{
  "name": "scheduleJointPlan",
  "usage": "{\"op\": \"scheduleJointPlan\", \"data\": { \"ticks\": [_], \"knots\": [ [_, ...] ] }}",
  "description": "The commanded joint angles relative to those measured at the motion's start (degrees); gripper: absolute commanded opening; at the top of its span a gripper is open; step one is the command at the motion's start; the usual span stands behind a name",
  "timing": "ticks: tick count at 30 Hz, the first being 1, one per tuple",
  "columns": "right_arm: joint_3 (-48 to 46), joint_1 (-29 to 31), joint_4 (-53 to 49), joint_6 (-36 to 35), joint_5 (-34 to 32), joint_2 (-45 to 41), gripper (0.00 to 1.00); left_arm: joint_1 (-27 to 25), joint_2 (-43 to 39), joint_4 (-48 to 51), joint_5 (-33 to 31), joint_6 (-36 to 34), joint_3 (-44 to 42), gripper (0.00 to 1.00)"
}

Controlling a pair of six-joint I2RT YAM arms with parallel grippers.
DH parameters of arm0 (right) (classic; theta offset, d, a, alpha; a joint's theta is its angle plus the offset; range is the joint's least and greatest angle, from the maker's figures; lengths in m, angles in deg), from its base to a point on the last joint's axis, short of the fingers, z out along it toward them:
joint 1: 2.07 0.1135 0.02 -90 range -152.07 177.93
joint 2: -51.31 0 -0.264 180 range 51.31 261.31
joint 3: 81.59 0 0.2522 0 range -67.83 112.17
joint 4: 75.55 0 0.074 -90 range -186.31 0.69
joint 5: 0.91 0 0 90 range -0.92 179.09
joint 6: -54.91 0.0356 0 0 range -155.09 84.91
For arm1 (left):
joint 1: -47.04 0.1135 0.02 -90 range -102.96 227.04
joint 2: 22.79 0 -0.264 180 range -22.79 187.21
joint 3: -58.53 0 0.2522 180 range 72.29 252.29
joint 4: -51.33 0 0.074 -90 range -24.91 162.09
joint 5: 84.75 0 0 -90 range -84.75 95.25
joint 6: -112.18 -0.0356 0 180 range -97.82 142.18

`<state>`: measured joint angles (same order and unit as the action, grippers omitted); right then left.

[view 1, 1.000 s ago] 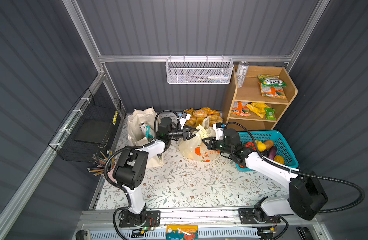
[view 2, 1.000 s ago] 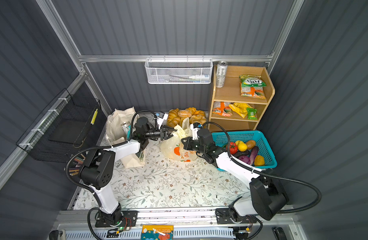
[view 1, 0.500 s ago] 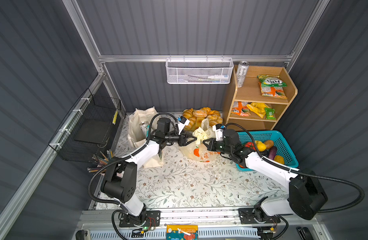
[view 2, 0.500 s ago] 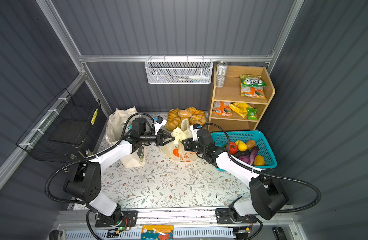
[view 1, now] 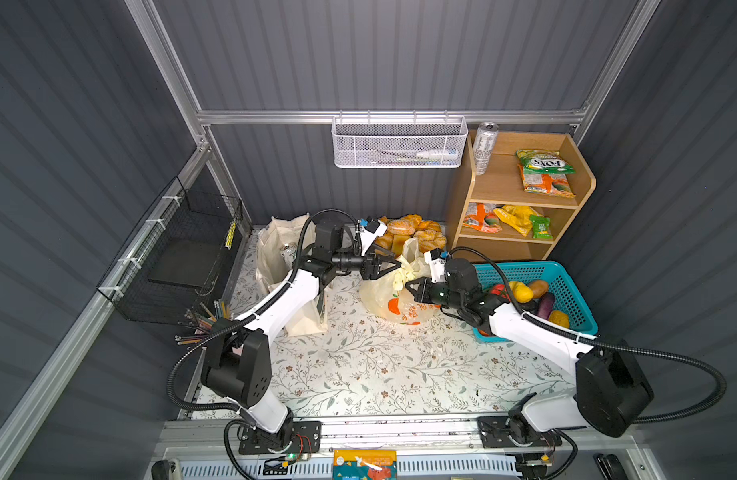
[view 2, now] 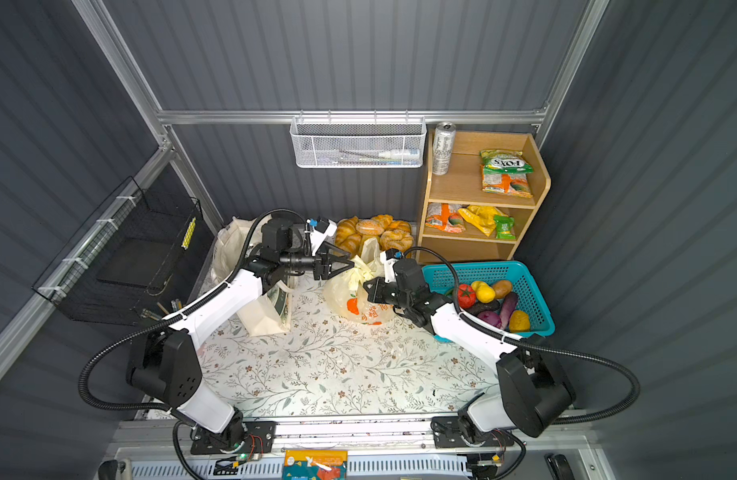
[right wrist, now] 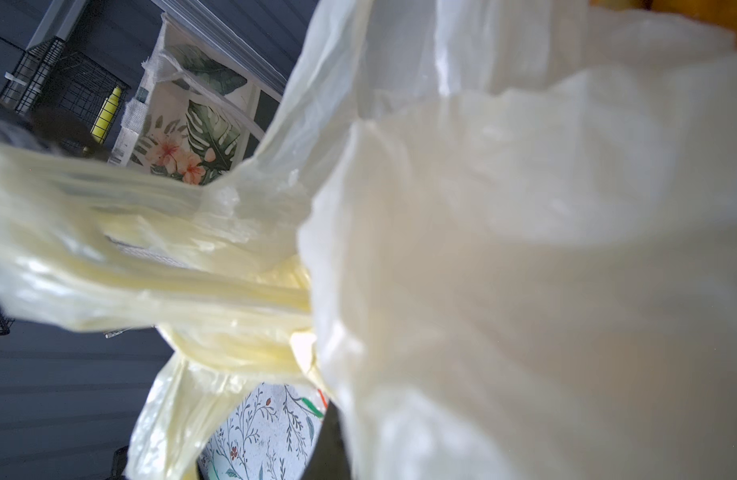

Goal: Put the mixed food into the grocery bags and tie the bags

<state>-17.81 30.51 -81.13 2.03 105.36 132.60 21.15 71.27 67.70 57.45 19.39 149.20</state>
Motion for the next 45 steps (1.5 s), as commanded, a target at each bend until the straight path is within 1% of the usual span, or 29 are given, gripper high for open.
{"op": "scheduleJointPlan", "data": {
  "ticks": [1, 4, 7, 11, 15, 20, 26, 29, 32, 34, 35, 37, 40, 42, 45],
  "knots": [
    [-0.9, -0.1, 0.3, 0.1, 0.2, 0.1, 0.00, -1.6, 4.0, 12.9, -0.9, -7.8, 3.6, 0.55],
    [-1.1, 0.0, 0.6, 0.2, 0.3, -0.1, 0.00, -2.2, 6.4, 17.4, -1.3, -10.3, 7.4, 0.56],
    [-1.3, 0.0, 0.6, 0.1, 0.3, -0.2, 0.00, -2.5, 8.4, 22.6, -0.9, -13.2, 10.3, 0.60],
    [-1.7, 0.0, 0.9, 0.3, 0.2, -0.4, 0.00, -2.8, 10.2, 28.6, -1.1, -16.7, 12.7, 0.60],
    [-2.1, 0.0, 1.0, 0.2, 0.0, -0.6, 0.00, -2.8, 10.0, 29.3, -3.0, -17.6, 11.9, 0.59],
    [-2.3, -0.1, 0.9, 0.1, -0.1, -0.8, 0.00, -2.8, 10.5, 31.4, -4.1, -18.9, 10.9, 0.60],
    [-2.4, -0.1, 1.0, 0.1, 0.0, -0.7, 0.00, -3.6, 11.2, 29.4, -6.4, -18.3, 10.4, 0.60],
    [-2.4, -0.1, 1.1, 0.3, 0.2, -0.6, 0.00, -3.9, 11.4, 26.5, -7.7, -16.4, 10.1, 0.54],
    [-2.6, -0.1, 1.2, 0.2, 0.3, -0.7, 0.00, -4.7, 12.2, 25.6, -7.7, -15.8, 10.4, 0.44],
    [-2.8, -0.1, 1.3, 0.2, 0.2, -0.9, 0.00, -5.0, 12.7, 25.6, -7.1, -15.8, 10.6, 0.33],
    [-2.9, -0.1, 1.2, 0.3, 0.1, -1.0, 0.00, -5.0, 12.9, 25.6, -6.5, -15.7, 10.5, 0.30],
    [-3.1, -0.1, 1.1, 0.2, 0.0, -1.2, 0.00, -5.0, 13.1, 25.7, -6.1, -15.6, 10.2, 0.29],
    [-3.4, -0.1, 0.9, 0.1, -0.3, -1.7, 0.00, -5.0, 13.1, 25.8, -6.0, -15.6, 9.6, 0.11],
    [-3.8, -0.1, 0.2, -0.1, -0.8, -2.5, 0.00, -5.0, 13.0, 25.3, -6.1, -14.9, 9.4, 0.01],
    [-5.1, -0.2, -1.4, 0.0, -1.1, -5.3, 0.00, -4.7, 12.4, 22.9, -8.2, -12.3, 9.1, 0.00]
  ]
}}
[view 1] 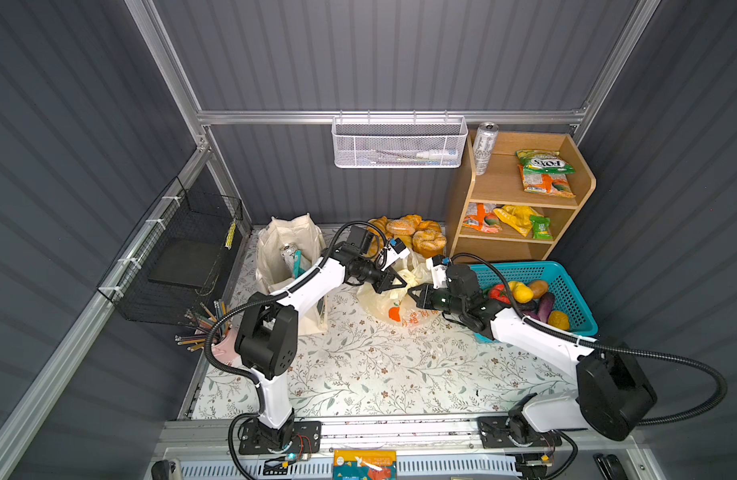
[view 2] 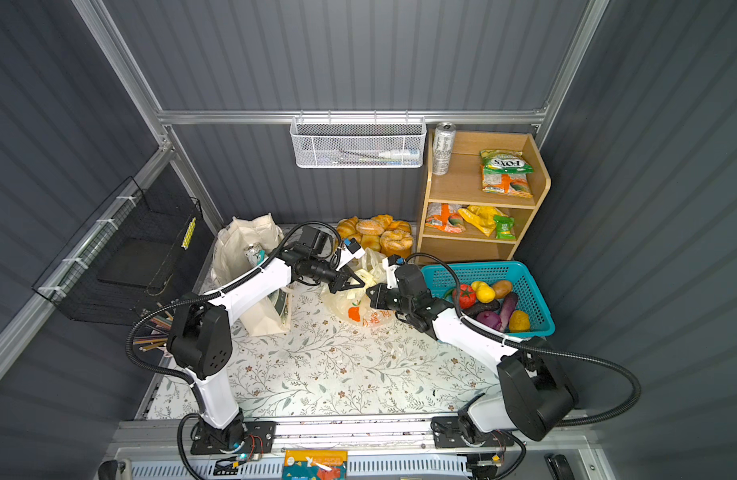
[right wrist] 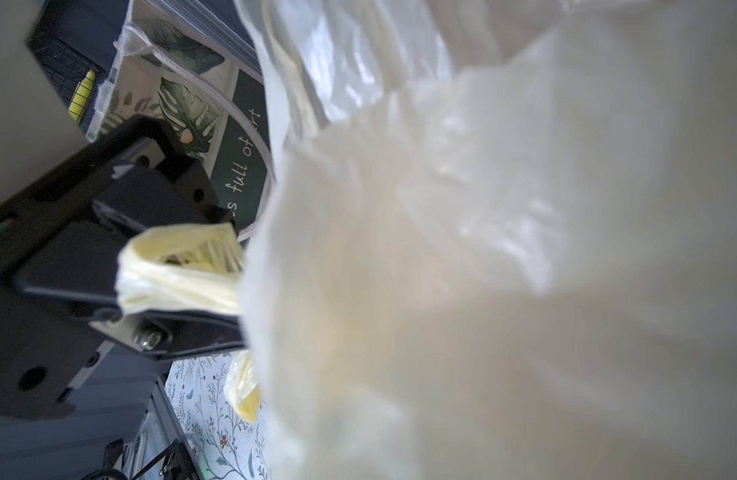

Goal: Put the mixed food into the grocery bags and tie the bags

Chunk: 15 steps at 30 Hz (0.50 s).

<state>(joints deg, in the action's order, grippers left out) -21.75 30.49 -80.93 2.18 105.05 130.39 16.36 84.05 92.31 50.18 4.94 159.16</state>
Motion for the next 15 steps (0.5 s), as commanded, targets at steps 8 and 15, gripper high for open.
{"op": "scheduleJointPlan", "data": {
  "ticks": [8, 15],
  "knots": [
    [-11.7, 0.7, 0.0, 4.4, -0.7, -8.5, 0.00, 3.7, -2.6, -12.1, 0.9, 10.8, -3.8, 0.00],
    [-10.8, 0.3, 7.7, 7.2, 0.4, 4.4, 0.00, 4.3, -3.0, -15.2, 3.5, 15.0, -3.0, 0.00]
  ]
}}
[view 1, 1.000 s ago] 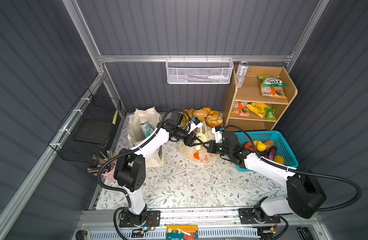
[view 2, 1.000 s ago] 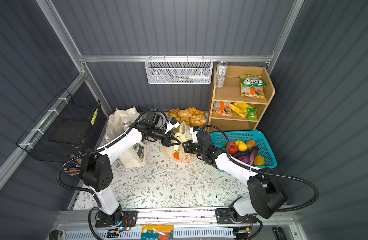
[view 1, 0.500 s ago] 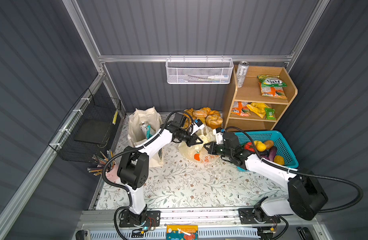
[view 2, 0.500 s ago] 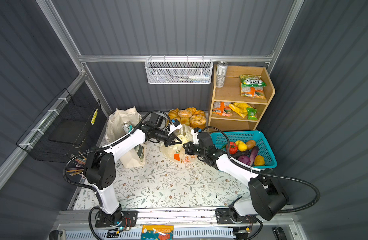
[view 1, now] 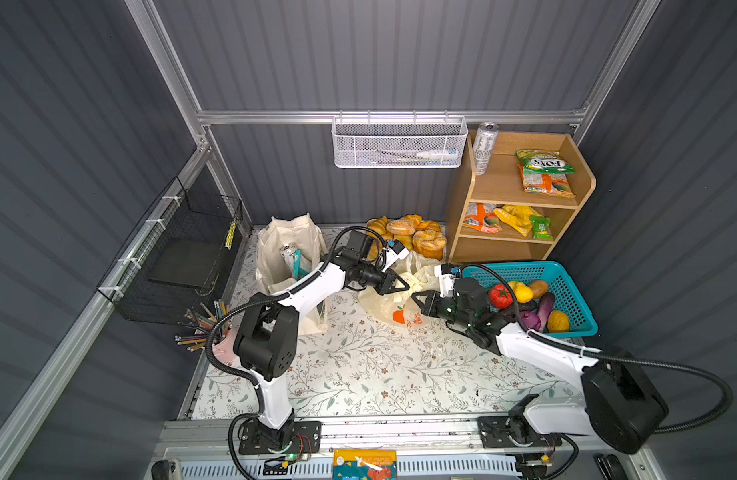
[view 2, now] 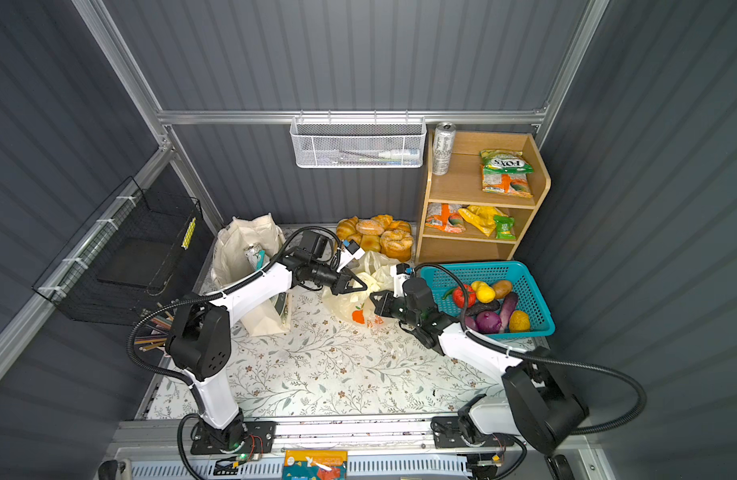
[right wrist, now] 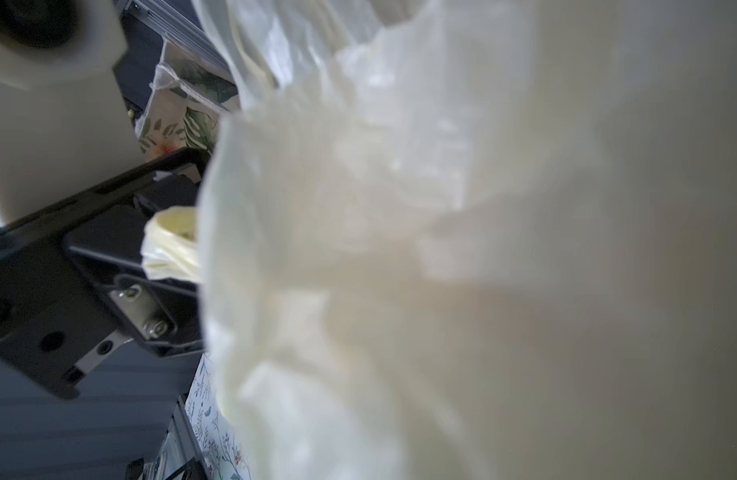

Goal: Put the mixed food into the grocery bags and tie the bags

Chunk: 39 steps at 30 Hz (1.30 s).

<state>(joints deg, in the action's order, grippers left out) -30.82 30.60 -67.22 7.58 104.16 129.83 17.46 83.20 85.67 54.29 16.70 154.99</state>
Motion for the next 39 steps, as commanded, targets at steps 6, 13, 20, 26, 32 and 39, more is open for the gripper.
{"op": "scheduleJointPlan", "data": {
  "ticks": [6, 13, 20, 26, 32, 39],
  "knots": [
    [1.0, -1.4, -9.2, 0.9, 3.6, 2.5, 0.25, 3.2, -3.5, -7.2, -3.7, 2.7, 1.4, 0.00],
    [1.9, -5.1, -29.4, 1.6, 9.7, -18.1, 0.57, 2.4, -4.4, -4.3, -10.9, -1.9, 1.2, 0.00],
    [8.1, -6.5, -25.8, 17.6, 14.5, -20.8, 0.71, -0.6, -6.8, -7.6, -17.9, -6.0, -1.5, 0.00],
    [14.3, -5.4, -18.5, 24.2, 13.0, -14.7, 0.79, -2.0, -10.1, -13.5, -19.8, -7.4, -7.9, 0.00],
    [21.4, -4.0, -20.5, 24.3, 12.1, -7.7, 0.85, -2.8, -11.0, -14.5, -20.9, -8.5, -9.0, 0.00],
    [24.6, -3.5, -20.9, 24.3, 9.3, -3.1, 0.91, -2.8, -13.1, -20.1, -23.5, -6.6, -12.3, 0.00]
  ]
}}
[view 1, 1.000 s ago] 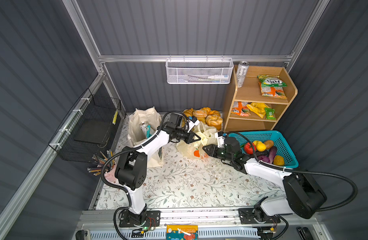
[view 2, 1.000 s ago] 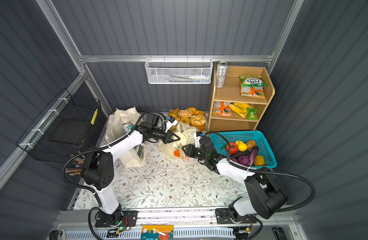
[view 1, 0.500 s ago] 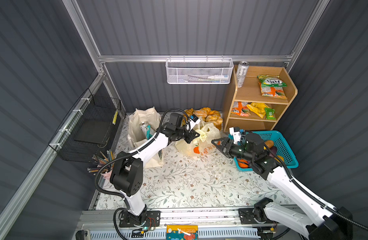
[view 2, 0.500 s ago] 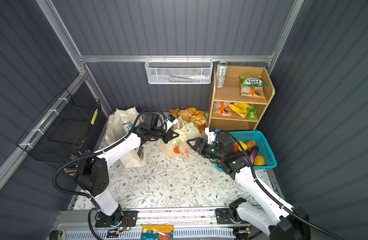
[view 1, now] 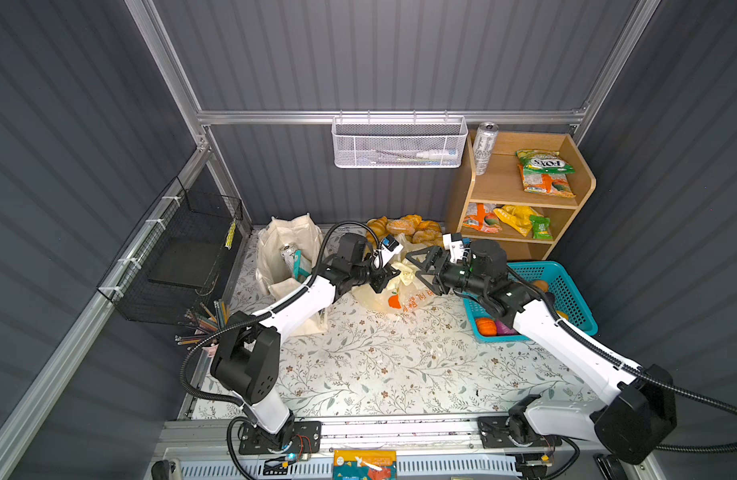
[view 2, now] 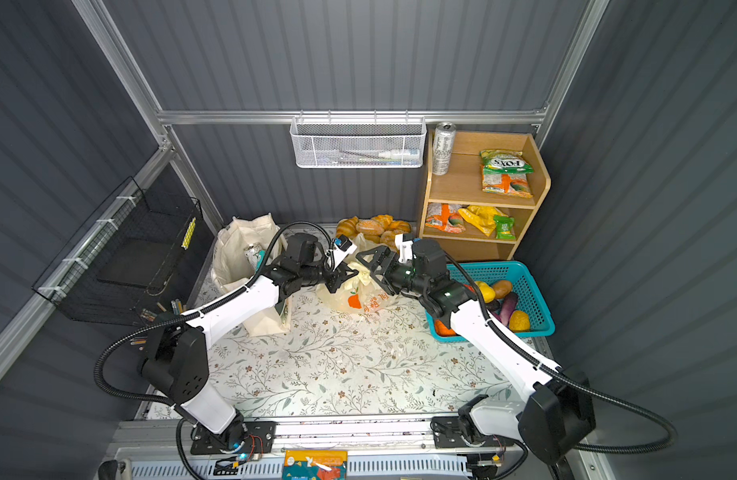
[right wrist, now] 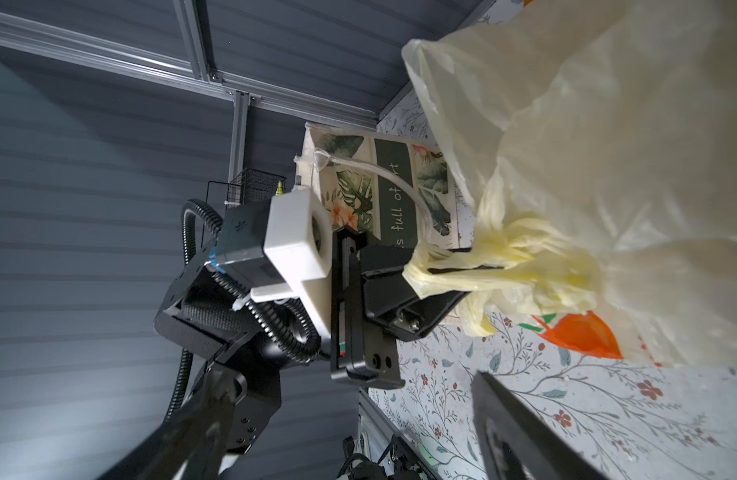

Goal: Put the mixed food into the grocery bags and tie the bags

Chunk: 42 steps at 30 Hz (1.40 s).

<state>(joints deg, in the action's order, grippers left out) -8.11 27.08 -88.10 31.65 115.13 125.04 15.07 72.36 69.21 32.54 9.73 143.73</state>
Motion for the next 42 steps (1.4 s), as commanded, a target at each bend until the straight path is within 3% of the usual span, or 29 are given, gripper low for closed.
{"op": "scheduleJointPlan", "data": {
  "ticks": [1, 6, 9, 13, 30, 42],
  "knots": [
    [2.8, 0.0, -0.1, 0.3, -1.3, 2.8, 0.91, -0.5, -2.6, -4.6, -2.5, 1.0, -1.4, 0.00],
    [8.1, -2.9, 4.5, 0.2, 2.5, 10.0, 0.93, -0.4, -3.4, -8.0, -7.0, 3.4, -2.4, 0.00],
    [14.6, -6.0, 1.9, 0.1, 7.0, 12.4, 0.94, -0.2, -2.7, -7.2, -8.0, 4.1, -1.2, 0.00],
    [15.2, -6.1, -1.1, 0.2, 9.7, 12.3, 0.95, -0.2, -1.3, -7.1, -11.0, 4.7, -0.1, 0.00],
    [12.7, -2.1, -1.7, 0.3, 6.3, 12.8, 0.96, -0.3, -2.8, -16.6, -12.7, 7.5, -1.8, 0.00],
    [16.8, -2.1, 0.4, 0.4, 4.0, 18.1, 0.94, -0.3, -5.8, -20.5, -8.9, 8.2, -5.9, 0.00]
  ]
}}
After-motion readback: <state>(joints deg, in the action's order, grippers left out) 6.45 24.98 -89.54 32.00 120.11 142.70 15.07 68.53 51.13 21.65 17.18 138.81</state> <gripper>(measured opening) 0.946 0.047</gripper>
